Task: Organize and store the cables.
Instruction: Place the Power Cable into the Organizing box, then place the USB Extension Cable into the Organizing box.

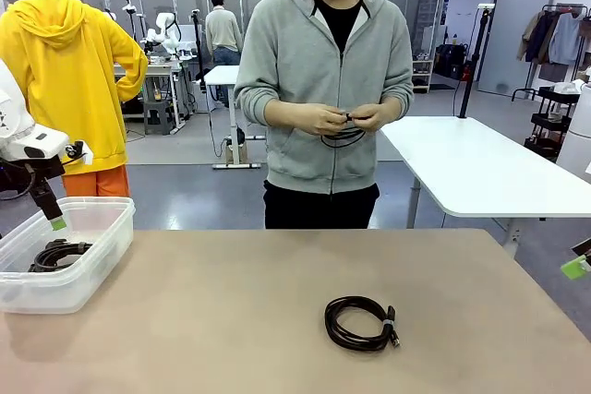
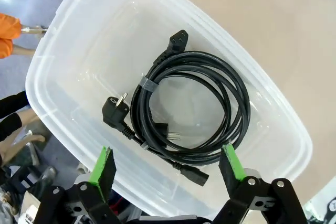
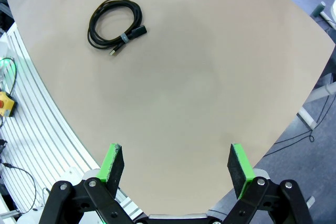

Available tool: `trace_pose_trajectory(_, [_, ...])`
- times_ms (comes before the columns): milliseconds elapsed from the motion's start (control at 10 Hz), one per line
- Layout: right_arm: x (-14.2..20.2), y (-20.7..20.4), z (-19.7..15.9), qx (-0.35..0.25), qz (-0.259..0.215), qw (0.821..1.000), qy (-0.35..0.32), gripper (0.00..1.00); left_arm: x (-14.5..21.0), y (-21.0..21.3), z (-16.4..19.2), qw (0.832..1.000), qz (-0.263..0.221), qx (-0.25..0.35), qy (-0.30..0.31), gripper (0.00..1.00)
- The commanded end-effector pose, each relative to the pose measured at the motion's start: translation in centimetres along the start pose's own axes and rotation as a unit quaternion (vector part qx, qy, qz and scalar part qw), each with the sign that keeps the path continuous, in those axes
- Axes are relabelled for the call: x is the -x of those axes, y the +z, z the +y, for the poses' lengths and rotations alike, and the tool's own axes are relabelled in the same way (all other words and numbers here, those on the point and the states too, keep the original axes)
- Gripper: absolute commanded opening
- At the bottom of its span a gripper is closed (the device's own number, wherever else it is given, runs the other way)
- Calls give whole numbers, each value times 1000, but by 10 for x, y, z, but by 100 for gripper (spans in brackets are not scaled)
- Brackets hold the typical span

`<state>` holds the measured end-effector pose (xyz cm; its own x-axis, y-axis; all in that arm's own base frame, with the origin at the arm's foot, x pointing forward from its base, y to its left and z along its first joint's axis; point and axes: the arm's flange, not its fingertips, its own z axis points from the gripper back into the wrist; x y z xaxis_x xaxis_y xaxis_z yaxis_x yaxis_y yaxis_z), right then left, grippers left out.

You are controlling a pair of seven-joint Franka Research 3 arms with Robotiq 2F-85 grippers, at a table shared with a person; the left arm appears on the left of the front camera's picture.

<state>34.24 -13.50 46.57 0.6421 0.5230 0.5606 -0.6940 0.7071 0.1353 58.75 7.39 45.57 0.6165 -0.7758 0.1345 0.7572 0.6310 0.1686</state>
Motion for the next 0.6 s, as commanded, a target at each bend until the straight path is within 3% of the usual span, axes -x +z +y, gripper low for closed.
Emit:
trace_pose_trajectory(0, [-3,0,0,-3,-4,1000,-3,100,3,-3,5,1000,2,0,0,100])
trace_pose_trajectory(500, [-3,0,0,-3,-4,1000,-3,100,3,-3,5,1000,2,0,0,100])
